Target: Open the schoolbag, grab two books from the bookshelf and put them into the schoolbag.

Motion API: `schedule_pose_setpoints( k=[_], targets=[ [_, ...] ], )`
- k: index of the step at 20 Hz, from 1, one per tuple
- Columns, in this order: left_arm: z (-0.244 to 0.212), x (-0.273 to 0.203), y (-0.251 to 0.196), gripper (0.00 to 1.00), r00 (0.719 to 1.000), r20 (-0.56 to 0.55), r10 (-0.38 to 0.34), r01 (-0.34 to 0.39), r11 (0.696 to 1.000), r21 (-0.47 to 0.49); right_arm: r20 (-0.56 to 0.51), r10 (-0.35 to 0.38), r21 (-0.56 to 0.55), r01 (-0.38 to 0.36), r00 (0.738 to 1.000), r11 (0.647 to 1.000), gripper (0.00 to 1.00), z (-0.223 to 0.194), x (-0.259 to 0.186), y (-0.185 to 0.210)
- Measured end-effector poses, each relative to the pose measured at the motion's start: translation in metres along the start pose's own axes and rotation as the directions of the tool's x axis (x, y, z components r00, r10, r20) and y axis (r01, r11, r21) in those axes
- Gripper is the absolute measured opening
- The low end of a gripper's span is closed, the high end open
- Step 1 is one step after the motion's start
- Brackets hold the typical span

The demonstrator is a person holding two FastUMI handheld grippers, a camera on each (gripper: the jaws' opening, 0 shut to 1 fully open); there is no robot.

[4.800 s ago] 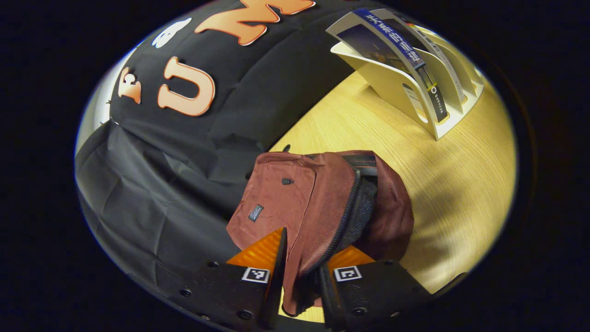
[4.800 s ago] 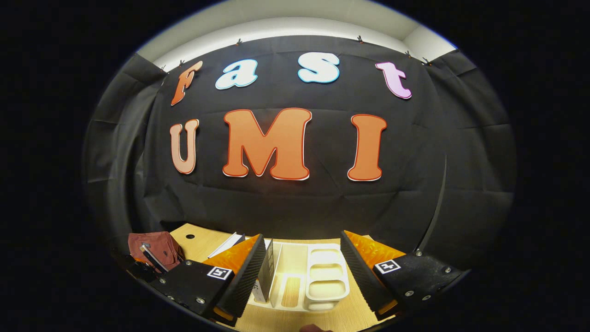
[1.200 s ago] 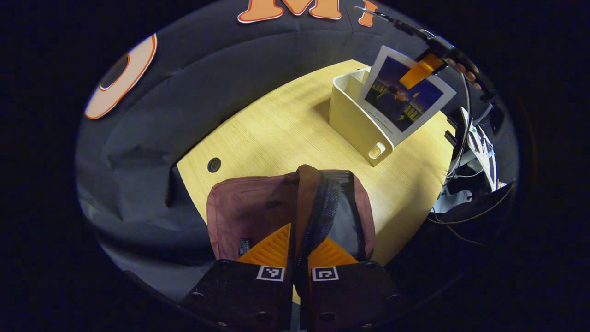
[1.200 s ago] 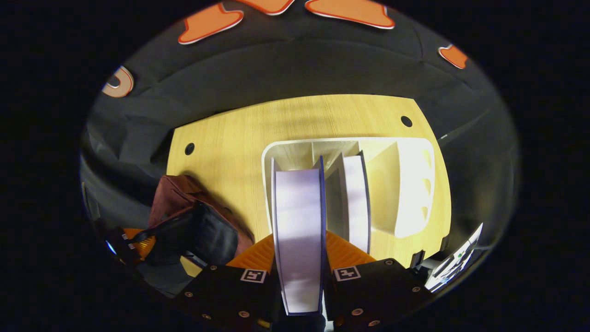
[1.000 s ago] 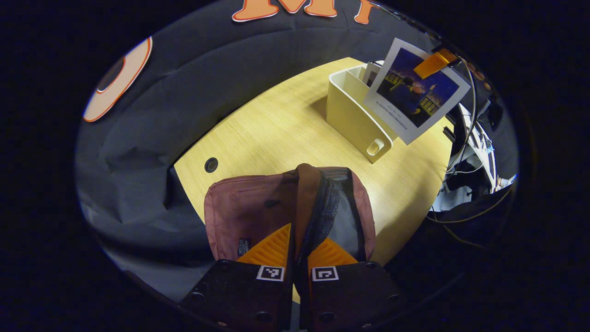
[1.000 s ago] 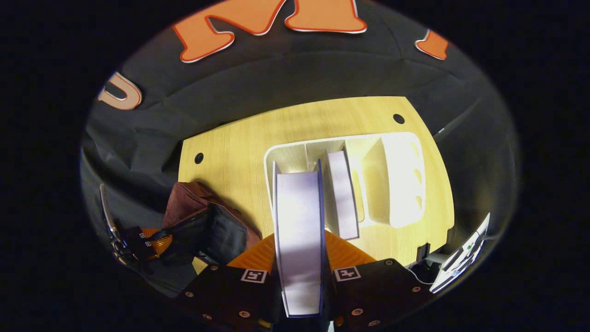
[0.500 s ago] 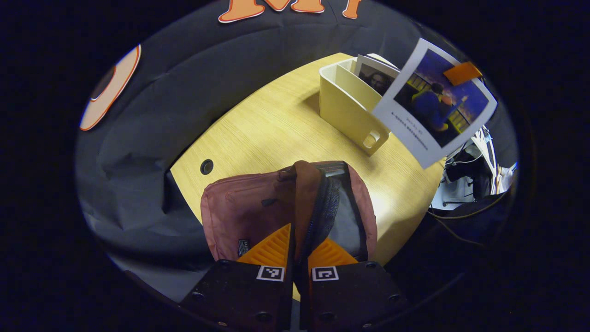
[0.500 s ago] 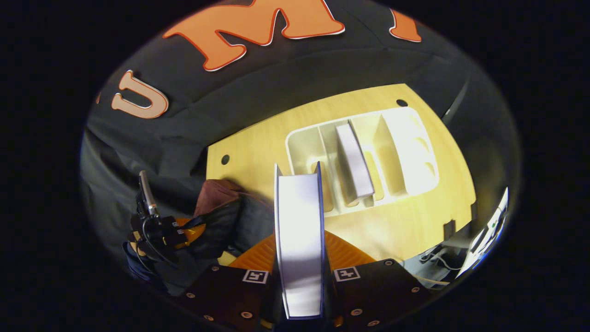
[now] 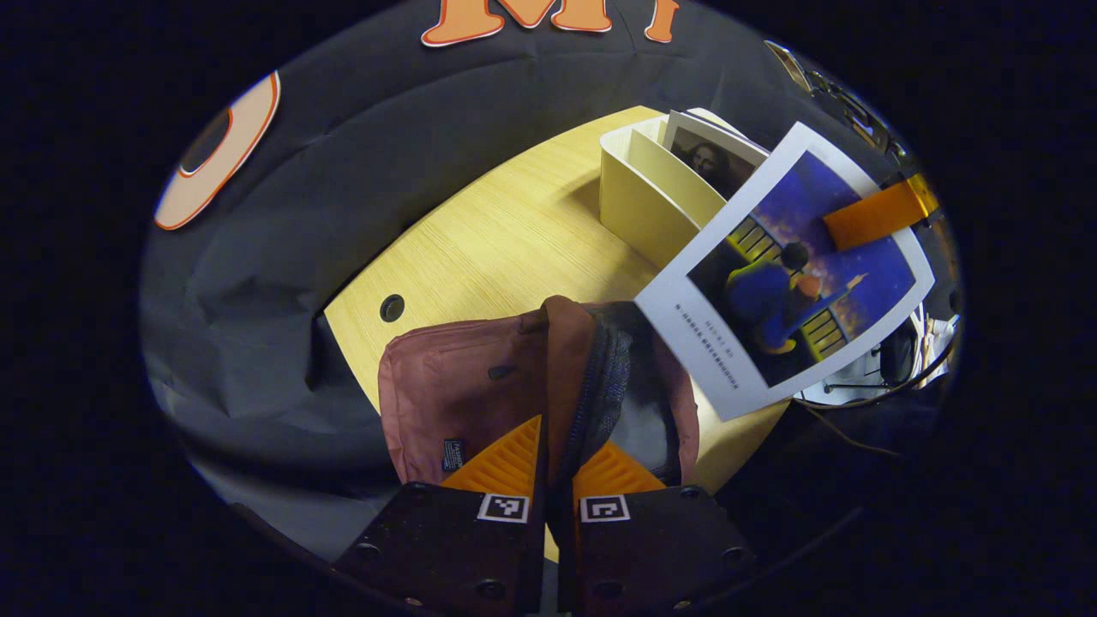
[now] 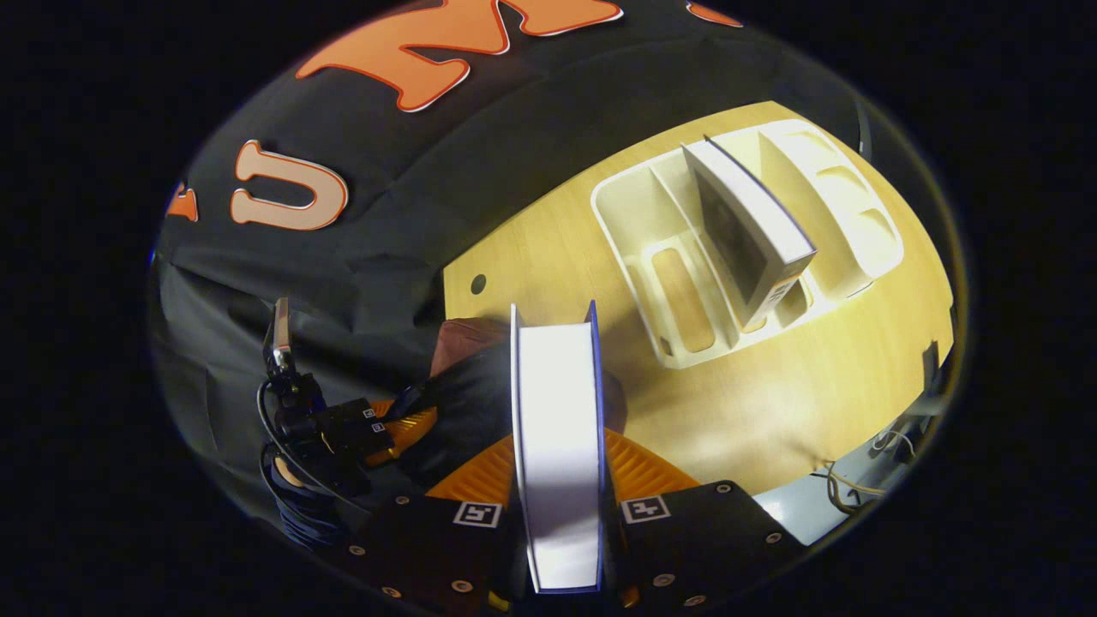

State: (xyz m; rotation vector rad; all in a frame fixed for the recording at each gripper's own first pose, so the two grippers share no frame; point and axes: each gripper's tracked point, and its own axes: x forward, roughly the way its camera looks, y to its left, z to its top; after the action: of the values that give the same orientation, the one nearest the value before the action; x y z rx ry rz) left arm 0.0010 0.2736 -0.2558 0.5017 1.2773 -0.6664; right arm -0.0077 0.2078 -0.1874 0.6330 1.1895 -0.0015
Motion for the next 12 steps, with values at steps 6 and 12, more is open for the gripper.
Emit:
schedule_pose_setpoints(
  k=[6, 12],
  targets=[
    [0.005, -0.010, 0.003, 0.05, 1.000, 0.002, 0.000, 0.000, 0.999, 0.033, -0.009, 0.105, 0.096, -0.104, 0.994, 0.990, 0.36, -0.023, 0.063, 0.019],
    [0.013, -0.013, 0.001, 0.05, 1.000, 0.017, -0.003, 0.002, 0.999, 0.045, 0.001, 0.165, 0.139, -0.164, 0.986, 0.977, 0.36, -0.036, 0.121, 0.040]
  ],
)
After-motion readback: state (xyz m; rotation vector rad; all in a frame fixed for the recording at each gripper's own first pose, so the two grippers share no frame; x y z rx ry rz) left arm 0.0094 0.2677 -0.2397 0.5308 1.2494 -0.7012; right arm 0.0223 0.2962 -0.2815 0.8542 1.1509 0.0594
